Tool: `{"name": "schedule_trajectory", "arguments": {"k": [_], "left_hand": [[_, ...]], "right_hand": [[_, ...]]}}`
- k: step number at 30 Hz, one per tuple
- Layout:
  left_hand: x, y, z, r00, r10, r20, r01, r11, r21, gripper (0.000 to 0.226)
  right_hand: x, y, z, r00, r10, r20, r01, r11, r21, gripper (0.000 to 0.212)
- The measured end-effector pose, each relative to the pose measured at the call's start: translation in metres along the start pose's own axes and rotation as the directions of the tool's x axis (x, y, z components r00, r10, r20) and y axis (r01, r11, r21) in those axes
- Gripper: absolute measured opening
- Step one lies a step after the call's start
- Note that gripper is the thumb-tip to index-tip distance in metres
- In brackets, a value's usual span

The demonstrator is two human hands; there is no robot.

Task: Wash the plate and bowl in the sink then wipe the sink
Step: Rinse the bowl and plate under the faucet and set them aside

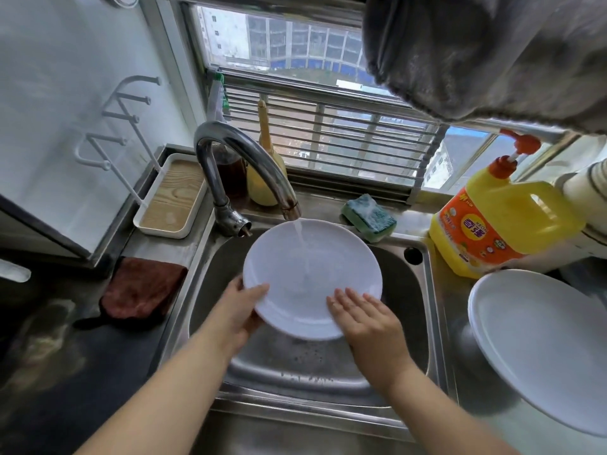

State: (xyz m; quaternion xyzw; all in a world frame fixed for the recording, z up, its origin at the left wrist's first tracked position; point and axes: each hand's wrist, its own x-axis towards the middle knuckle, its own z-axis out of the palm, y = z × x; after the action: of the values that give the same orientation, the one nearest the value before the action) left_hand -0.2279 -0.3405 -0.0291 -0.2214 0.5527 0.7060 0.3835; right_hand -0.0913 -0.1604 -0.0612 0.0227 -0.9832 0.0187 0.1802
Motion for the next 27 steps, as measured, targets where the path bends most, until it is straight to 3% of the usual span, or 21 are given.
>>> {"name": "schedule_trajectory", "arguments": {"k": [4,6,9,14,17,20,23,25,27], "left_hand": [[-0.011,-0.025,0.018,0.998,-0.066,0.022,0.068,0.990,-0.124,0.027],[-0.011,-0.013,0.004,0.995,-0.092,0.047,0.094,0.995,-0.043,0.024],[-0.008,0.008,-0.020,0.979,-0.126,0.163,0.113,0.990,0.085,0.031],[-0.004,-0.025,0.007,0.998,0.038,-0.047,-0.043,0.991,-0.128,0.042],[-0.010,-0.038,0.022,0.998,0.039,0.045,-0.034,0.993,-0.115,0.045],[-0.001,-0.009,0.002,0.995,-0.044,0.085,0.042,0.999,0.032,0.041],[0.006,0.016,-0.016,0.979,-0.124,0.159,0.098,0.982,0.162,0.039],[0.009,0.019,-0.013,0.975,-0.155,0.157,0.135,0.982,0.130,0.028],[0.014,0.018,-0.008,0.971,-0.190,0.146,0.178,0.980,0.091,0.030]], "right_hand": [[0.003,-0.018,0.009,1.000,0.023,0.002,-0.023,0.999,0.039,0.038],[-0.005,-0.004,0.008,0.999,-0.044,-0.001,0.044,0.999,0.006,0.040],[-0.012,0.026,0.002,1.000,-0.025,0.010,0.026,0.998,-0.058,0.042],[-0.007,0.007,0.004,0.998,0.019,-0.058,-0.024,0.996,-0.087,0.031],[-0.007,-0.010,0.005,0.998,0.023,-0.052,-0.023,1.000,-0.008,0.033],[-0.016,0.011,0.004,1.000,0.008,0.016,-0.008,1.000,0.012,0.045],[-0.013,0.029,-0.007,0.999,0.028,0.030,-0.033,0.981,0.192,0.036],[0.001,0.025,-0.021,0.993,0.107,0.051,-0.118,0.885,0.451,0.018],[0.019,0.014,-0.035,0.971,0.203,0.125,-0.236,0.758,0.608,0.017]]}}
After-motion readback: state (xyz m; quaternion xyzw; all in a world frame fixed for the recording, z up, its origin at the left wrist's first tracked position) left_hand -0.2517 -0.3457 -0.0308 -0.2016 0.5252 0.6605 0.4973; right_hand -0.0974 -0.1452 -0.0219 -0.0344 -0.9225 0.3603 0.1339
